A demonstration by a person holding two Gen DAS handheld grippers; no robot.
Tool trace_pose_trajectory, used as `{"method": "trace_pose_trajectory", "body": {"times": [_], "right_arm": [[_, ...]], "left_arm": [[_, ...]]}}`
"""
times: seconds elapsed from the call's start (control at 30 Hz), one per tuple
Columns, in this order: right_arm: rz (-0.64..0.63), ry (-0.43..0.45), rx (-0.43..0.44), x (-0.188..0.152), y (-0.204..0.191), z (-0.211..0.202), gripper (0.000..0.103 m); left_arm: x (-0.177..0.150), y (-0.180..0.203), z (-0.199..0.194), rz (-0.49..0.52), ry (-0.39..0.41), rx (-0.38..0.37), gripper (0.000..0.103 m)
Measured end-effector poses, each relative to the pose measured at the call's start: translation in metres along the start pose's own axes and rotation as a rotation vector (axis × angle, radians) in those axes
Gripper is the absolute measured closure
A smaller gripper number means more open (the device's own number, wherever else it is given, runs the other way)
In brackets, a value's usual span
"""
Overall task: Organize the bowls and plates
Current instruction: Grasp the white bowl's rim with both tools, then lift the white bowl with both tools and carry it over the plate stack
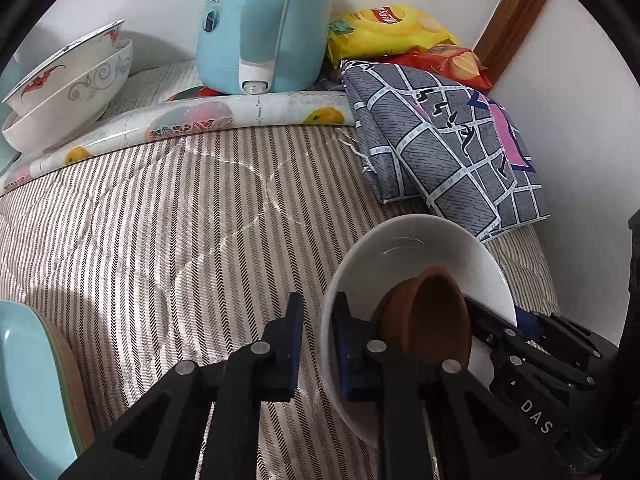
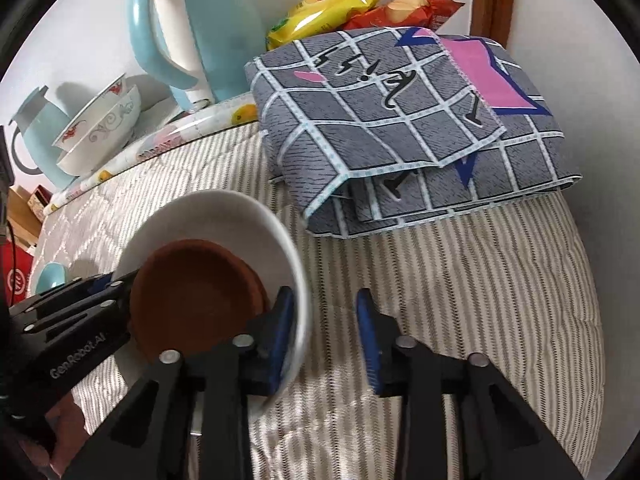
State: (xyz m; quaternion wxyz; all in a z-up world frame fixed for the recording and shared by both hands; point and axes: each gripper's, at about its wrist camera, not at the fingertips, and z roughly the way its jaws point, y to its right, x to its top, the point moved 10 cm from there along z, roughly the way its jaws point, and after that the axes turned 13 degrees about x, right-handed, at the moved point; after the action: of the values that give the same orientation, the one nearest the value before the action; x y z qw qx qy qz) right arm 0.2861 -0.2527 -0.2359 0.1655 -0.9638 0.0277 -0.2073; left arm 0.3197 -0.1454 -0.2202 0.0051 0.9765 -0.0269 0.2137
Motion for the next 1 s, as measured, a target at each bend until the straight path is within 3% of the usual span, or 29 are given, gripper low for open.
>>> {"method": "trace_pose_trajectory", "body": {"times": [0.07, 0.17, 0.5, 1.0], "right_arm": [[-0.003, 0.006, 0.007, 0.0002, -0.0041, 0.0006, 0.086], [-0.018, 0.013, -0.007, 0.001, -0.0092, 0.0019, 0.089], [-0.002, 0.038, -0.007, 0.0021, -0.0092, 0.0031, 0.089], [0.07, 0.027, 0.048, -0.005, -0.0054, -0.0018, 0.094]], "left_arm": [[-0.0002, 0.0005, -0.0004, 0.01, -0.002, 0.004, 0.089], [0.0003, 0.0009, -0.0001, 0.019, -0.006, 0.008, 0.089], [-0.0009, 0.0013, -0.0005, -0.006, 0.009, -0.006, 0.095], [-0.0096, 0.0009, -0.0084, 0.001, 0.023, 0.013, 0.095]]}}
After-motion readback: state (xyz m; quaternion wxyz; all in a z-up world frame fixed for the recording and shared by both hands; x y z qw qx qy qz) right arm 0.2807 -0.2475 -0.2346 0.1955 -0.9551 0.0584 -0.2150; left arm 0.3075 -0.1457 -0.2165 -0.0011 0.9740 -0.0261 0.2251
